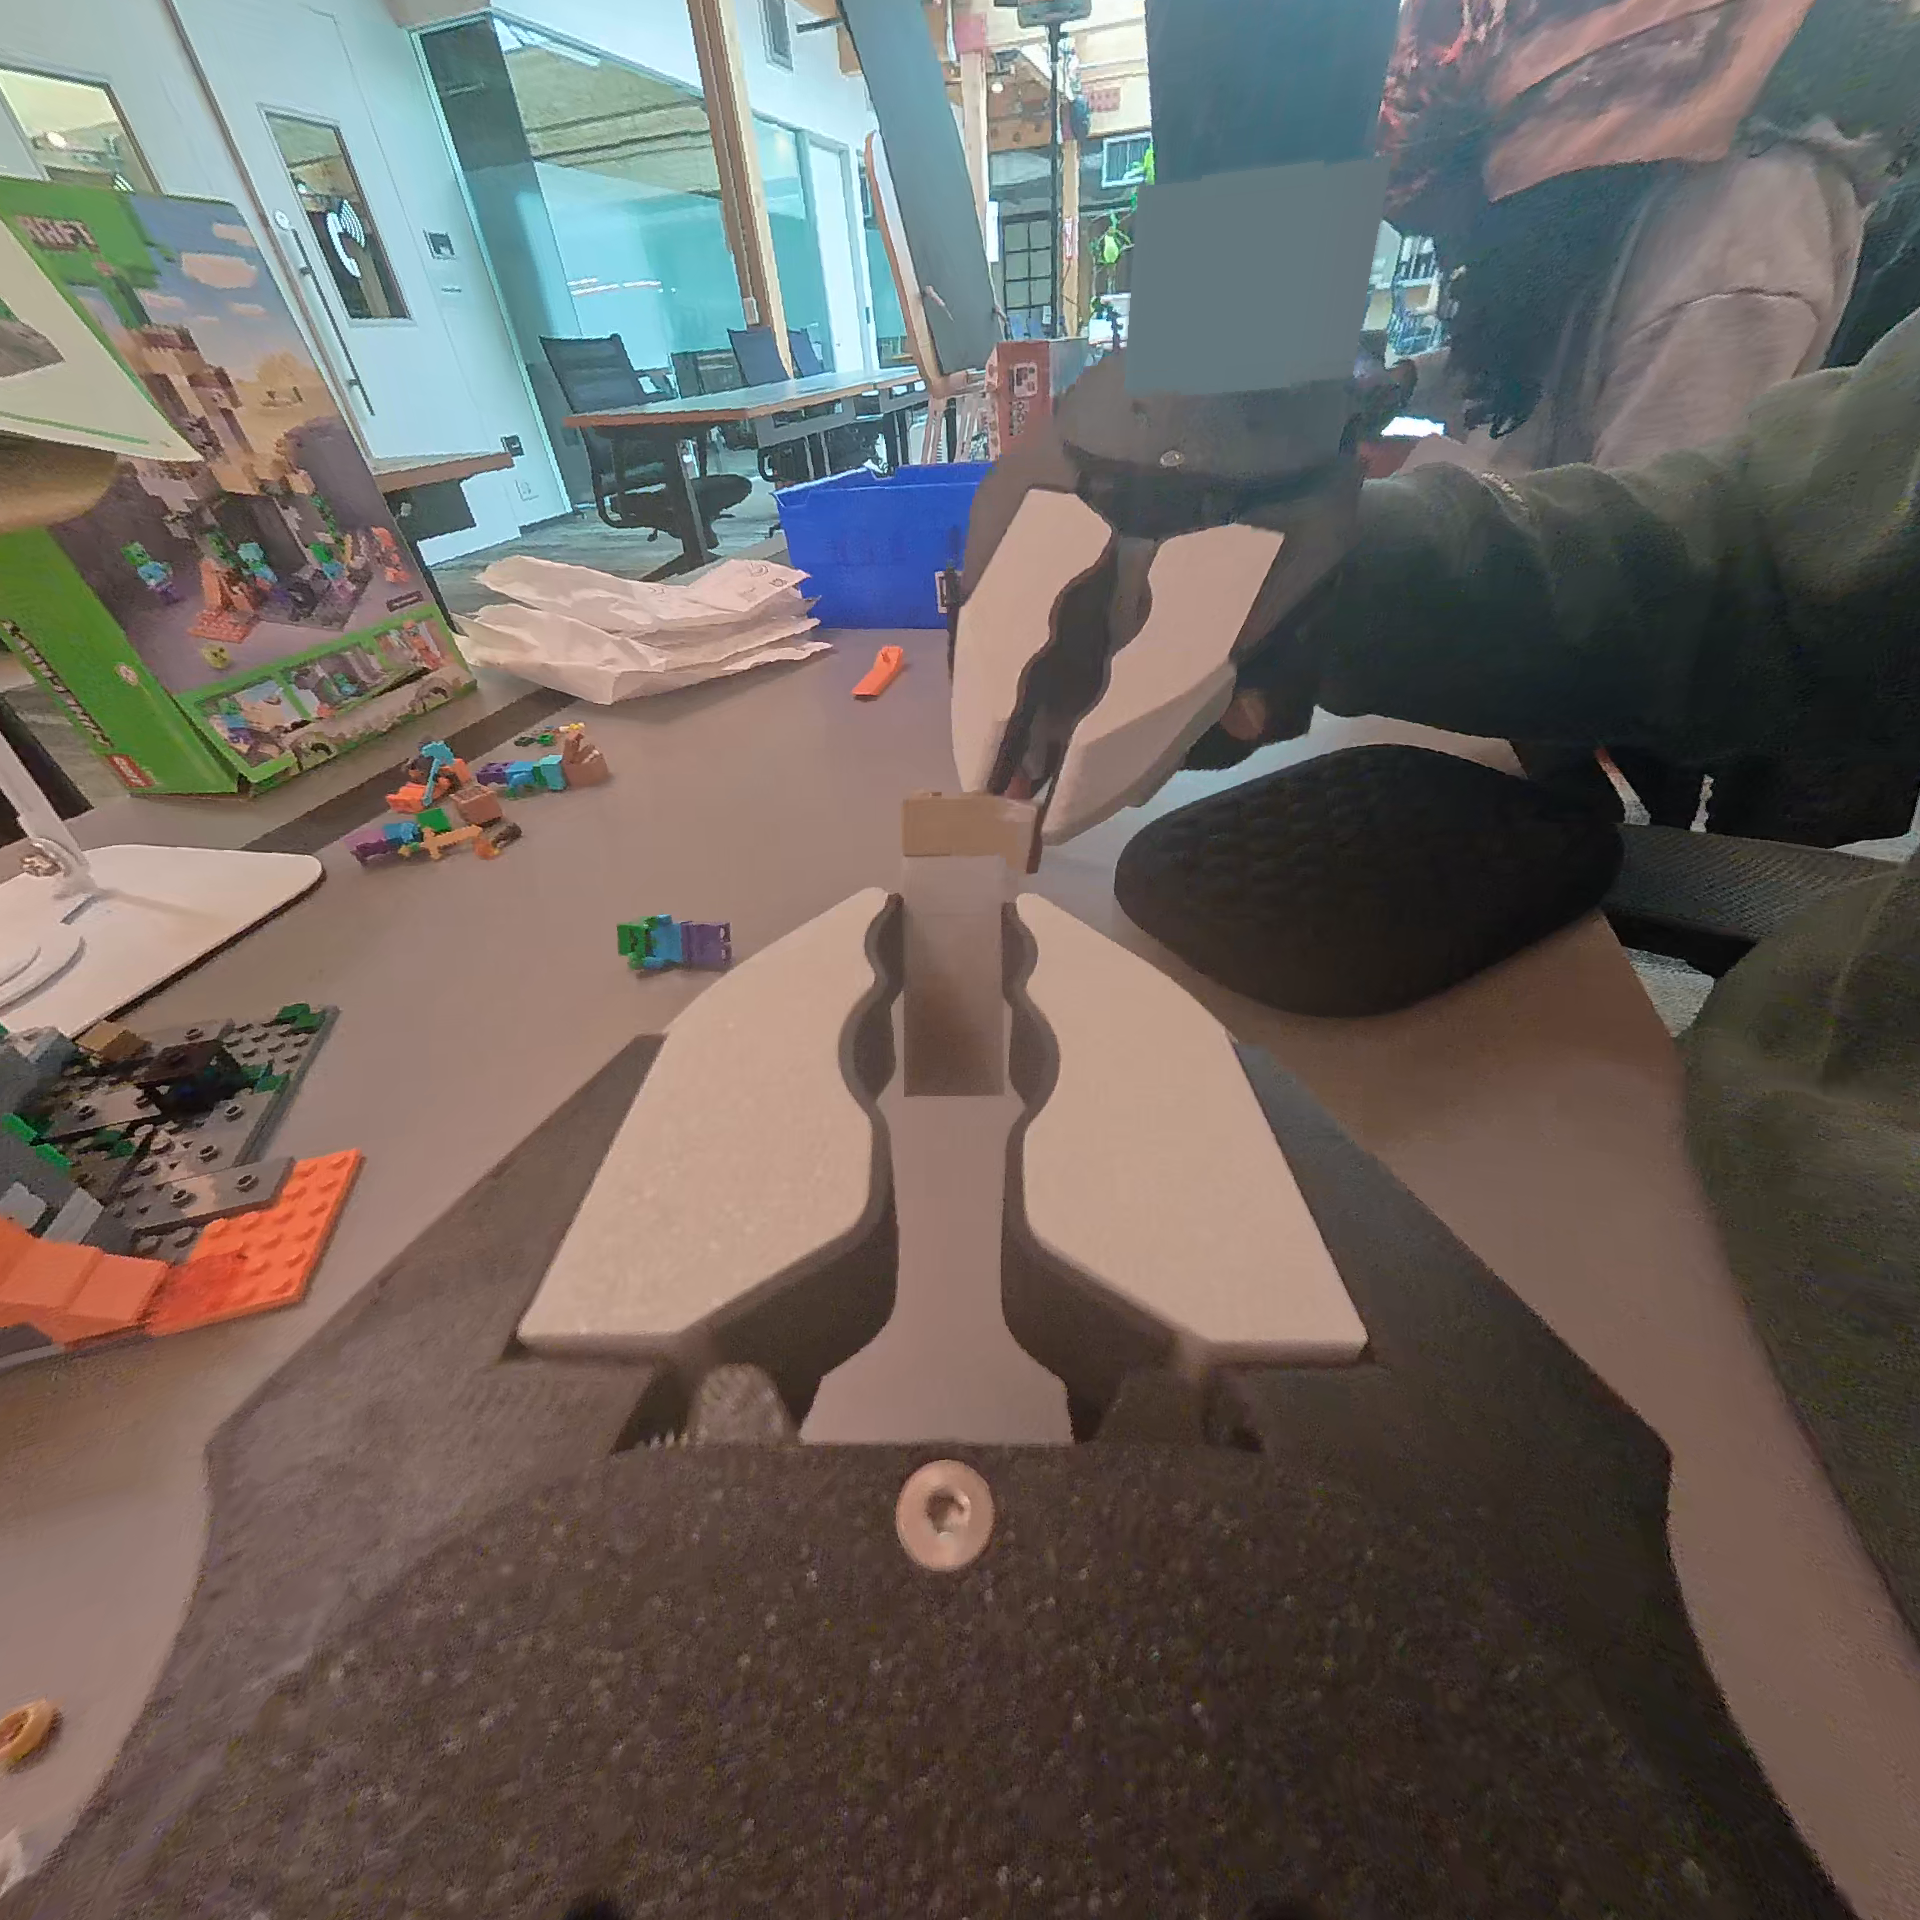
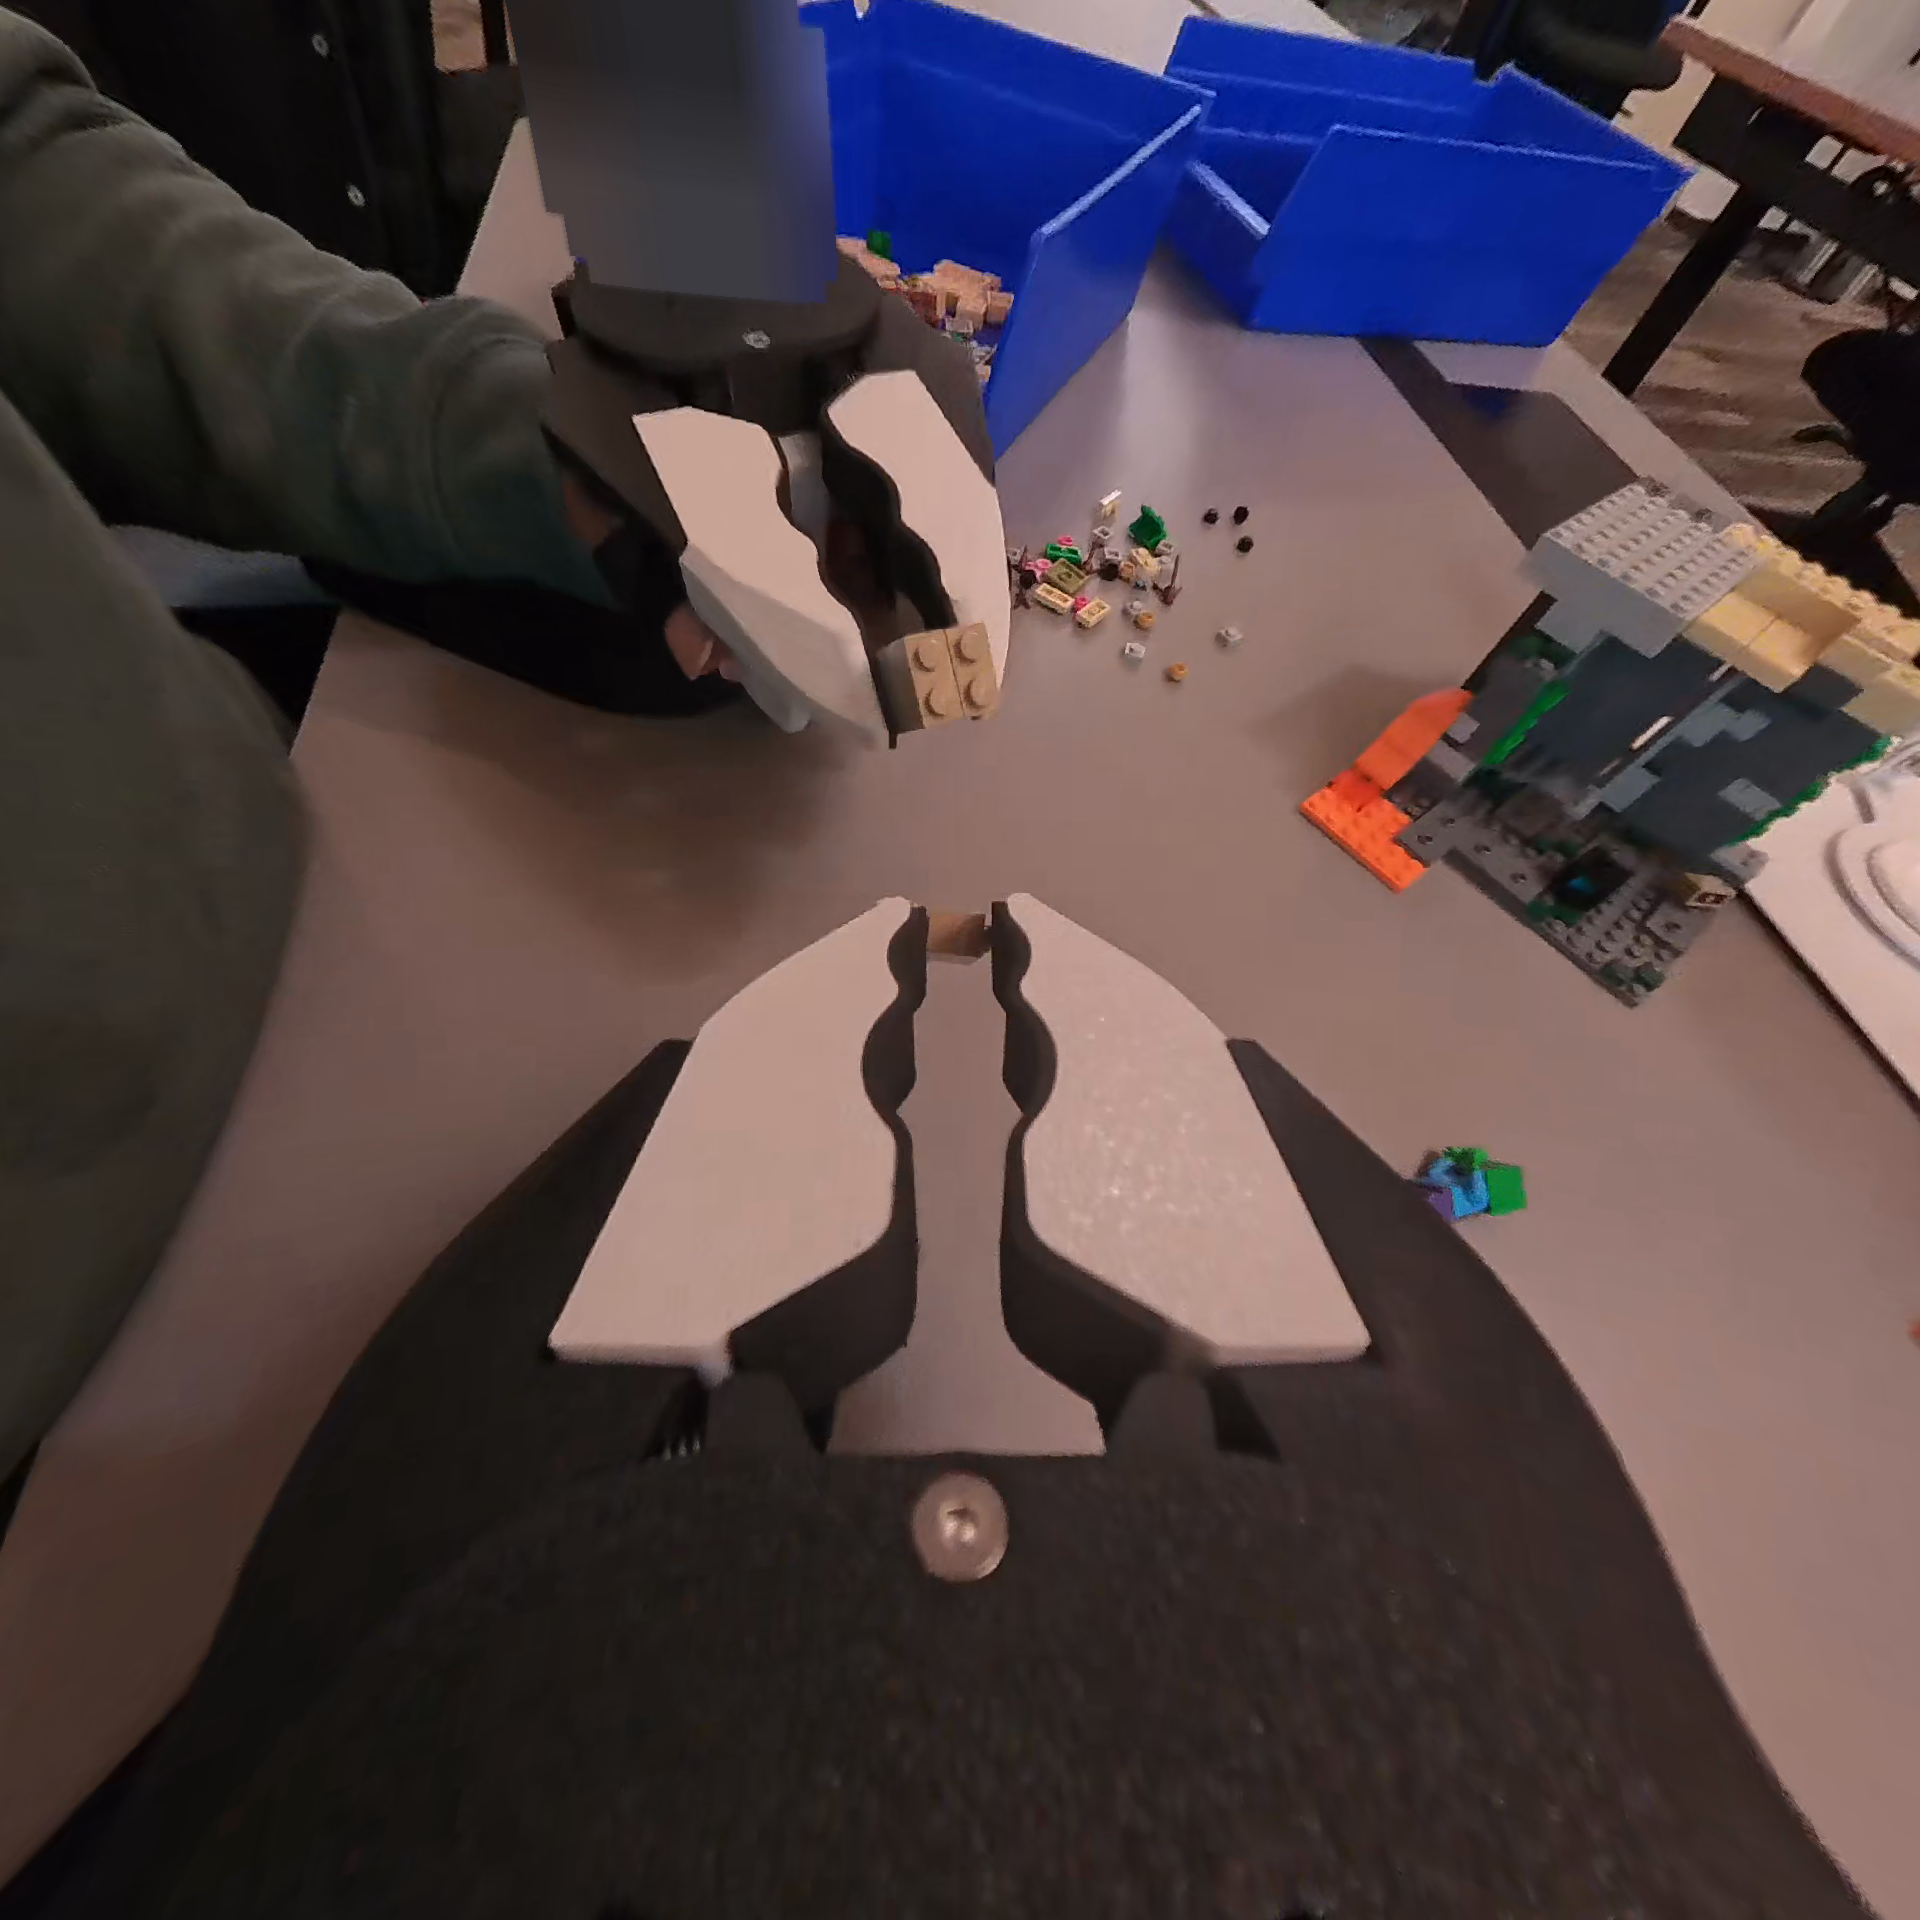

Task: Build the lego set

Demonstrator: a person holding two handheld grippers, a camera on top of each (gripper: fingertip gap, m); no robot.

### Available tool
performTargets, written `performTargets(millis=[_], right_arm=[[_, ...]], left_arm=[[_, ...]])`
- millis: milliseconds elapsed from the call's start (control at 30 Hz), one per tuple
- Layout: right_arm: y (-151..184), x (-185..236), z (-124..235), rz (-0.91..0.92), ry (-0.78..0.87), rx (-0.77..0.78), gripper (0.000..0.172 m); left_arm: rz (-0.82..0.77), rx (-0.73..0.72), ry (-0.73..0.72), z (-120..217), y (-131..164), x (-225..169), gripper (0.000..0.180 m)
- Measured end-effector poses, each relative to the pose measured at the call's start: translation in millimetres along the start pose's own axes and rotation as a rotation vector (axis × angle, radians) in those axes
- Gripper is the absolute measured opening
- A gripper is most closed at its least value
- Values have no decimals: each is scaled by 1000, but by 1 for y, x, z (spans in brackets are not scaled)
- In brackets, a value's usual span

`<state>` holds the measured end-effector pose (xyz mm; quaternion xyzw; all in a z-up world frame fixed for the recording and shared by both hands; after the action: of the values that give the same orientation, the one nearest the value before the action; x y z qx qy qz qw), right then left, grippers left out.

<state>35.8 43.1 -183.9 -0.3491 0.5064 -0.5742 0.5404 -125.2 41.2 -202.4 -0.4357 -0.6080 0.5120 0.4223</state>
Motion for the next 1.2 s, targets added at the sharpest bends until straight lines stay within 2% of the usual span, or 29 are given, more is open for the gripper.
performTargets(millis=[100,200,267,433,567,667,800,967,1100,1200], right_arm=[[7,-6,-6,115,62,121,11],[24,-16,-13,340,176,359,12],[37,-17,-20,426,179,475,12],[53,-9,-33,469,106,558,12],[55,0,-35,384,13,530,18],[48,7,-30,253,-95,450,24],[35,-5,-15,154,-258,363,24],[30,-26,-25,229,-419,438,19],[37,-33,-43,67,-529,528,15],[40,-31,-51,15,-514,538,11]], left_arm=[[39,-24,-2,1,-1,2,17],[82,-55,-6,2,-3,5,17],[98,-69,-11,3,-4,7,17],[99,-73,-13,4,-4,7,17],[99,-70,-13,3,-4,7,17],[100,-66,-12,3,-3,7,17],[99,-57,-5,2,-3,6,17],[96,-51,-6,2,-2,6,17],[97,-52,-20,3,-2,8,17],[100,-59,-25,5,-3,9,17]])
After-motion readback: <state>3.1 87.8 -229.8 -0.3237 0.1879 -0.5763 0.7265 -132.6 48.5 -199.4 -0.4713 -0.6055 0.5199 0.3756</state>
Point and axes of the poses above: each gripper's, where its closed fingertips meet, z back along the fingers, y out of its underside, x = y × z across the jaws, the point moved 7 cm from there along z, back along the fingers, and after that the axes turned 11 degrees about -x, right-handed, at the moved point
